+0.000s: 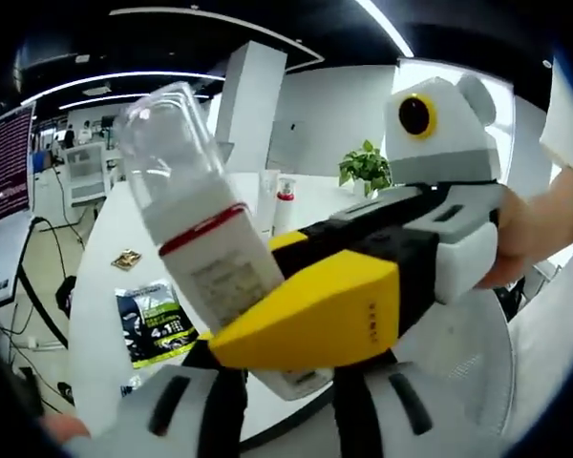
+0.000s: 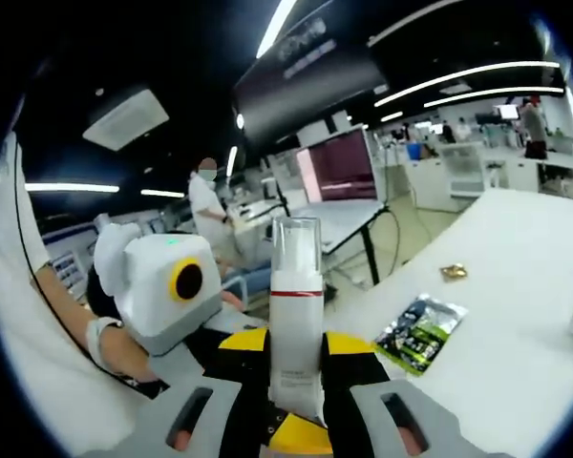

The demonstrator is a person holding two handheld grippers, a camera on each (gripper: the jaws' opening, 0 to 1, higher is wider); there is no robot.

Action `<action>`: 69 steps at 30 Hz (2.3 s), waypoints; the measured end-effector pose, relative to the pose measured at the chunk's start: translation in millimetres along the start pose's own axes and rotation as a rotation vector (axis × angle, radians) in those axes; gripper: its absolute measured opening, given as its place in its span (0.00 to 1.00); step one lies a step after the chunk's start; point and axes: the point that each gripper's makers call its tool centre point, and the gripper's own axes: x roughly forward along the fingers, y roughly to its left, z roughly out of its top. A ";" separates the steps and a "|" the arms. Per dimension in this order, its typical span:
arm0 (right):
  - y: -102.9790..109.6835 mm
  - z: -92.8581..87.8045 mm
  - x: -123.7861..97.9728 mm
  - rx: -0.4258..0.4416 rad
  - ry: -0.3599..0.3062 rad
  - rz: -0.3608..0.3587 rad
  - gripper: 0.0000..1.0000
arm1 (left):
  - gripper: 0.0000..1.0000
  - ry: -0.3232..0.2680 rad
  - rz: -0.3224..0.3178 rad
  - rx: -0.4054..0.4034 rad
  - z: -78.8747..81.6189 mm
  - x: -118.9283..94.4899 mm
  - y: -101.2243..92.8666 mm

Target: Arrange the skincare products in the storage area until every visible bottle or jar stands upright without overlapping.

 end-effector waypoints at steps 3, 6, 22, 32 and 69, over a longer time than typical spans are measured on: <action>-0.1 0.1 -2.2 0.005 -0.006 -0.005 0.14 | 0.27 0.008 -0.014 0.026 -1.8 0.3 -2.6; 0.2 0.0 -3.3 0.006 -0.006 -0.011 0.14 | 0.26 0.017 -0.017 0.042 -3.8 0.5 -3.7; -2.2 4.8 -11.3 0.069 -0.052 -0.035 0.14 | 0.21 -0.002 -0.040 0.007 -1.0 -2.3 -5.8; -3.9 2.5 -16.8 0.102 -0.074 -0.050 0.14 | 0.20 0.000 -0.042 -0.018 -1.1 -3.1 -5.7; 2.9 24.0 -14.6 0.016 -0.086 -0.067 0.17 | 0.20 -0.051 -0.083 -0.030 8.9 -7.1 -11.0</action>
